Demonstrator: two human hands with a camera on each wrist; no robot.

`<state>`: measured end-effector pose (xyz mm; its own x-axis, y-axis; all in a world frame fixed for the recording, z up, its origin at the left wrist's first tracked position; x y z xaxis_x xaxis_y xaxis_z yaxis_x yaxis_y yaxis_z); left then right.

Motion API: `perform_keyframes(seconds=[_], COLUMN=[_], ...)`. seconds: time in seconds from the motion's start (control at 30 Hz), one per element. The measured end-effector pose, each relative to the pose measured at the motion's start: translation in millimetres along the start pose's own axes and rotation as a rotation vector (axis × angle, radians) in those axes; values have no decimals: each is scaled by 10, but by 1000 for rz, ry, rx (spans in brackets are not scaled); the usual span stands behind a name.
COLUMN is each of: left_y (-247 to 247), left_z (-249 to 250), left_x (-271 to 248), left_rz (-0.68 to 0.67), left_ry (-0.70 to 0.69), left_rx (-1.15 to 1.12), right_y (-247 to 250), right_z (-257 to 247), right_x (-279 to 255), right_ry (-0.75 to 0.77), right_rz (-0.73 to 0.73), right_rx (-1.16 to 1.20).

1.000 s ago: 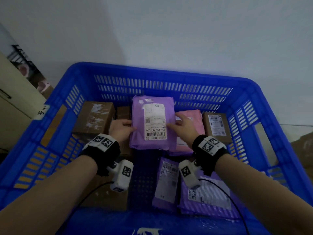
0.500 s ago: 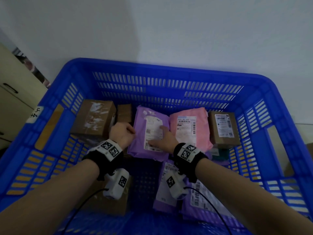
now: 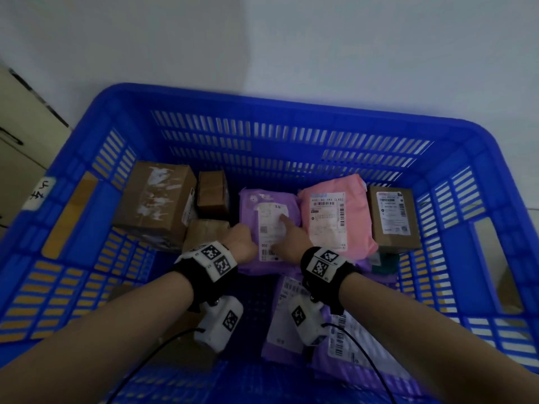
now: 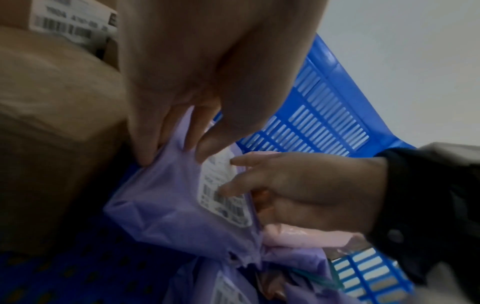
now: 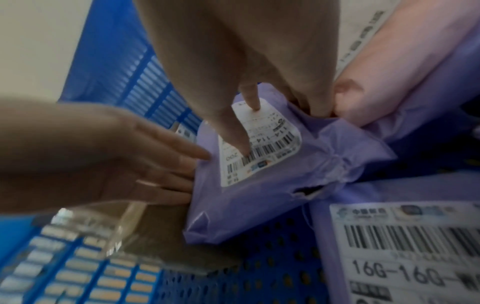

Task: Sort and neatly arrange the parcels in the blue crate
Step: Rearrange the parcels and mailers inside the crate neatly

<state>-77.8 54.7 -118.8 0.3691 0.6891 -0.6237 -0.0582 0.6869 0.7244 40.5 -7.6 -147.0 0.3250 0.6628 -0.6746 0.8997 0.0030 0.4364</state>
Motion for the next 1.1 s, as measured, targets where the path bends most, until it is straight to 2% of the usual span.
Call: perform_keyframes(seconds=[0.17, 0.33, 0.53, 0.67, 0.8, 0.9, 1.03, 1.1], left_y=[-138, -290, -461, -422, -439, -522, -576, -609], left_z=[43, 63, -37, -40, -89, -76, 14, 48], left_x=[31, 50, 164, 69, 85, 191, 285, 353], left_rz=[-36, -12, -14, -58, -130, -182, -176, -176], left_ry=[93, 176, 54, 5, -47, -95, -146, -151], left_rx=[-36, -23, -39, 95, 166, 230, 254, 221], right_y=[-121, -213, -245, -236, -240, -210, -127, -83], right_z=[-40, -113, -184, -168, -154, -151, -106, -109], right_x=[-6, 47, 58, 88, 57, 41, 19, 6], right_ry=[35, 70, 83, 54, 17, 55, 57, 104], right_rz=[-49, -31, -79, -102, -147, -141, -230, -233], right_rx=[-169, -192, -182, -166, -270, -391, -446, -514])
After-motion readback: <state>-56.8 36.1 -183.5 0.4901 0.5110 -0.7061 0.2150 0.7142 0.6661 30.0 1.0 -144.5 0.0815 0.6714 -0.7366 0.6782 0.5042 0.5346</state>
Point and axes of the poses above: each hand's wrist, its own x-axis towards the middle knuckle, its own y-axis out of the back of the hand, z = x × y, the point moved 5 cm from there along x, towards the middle knuckle, and after that the axes turned 10 degrees about x, right-handed, at the moved point
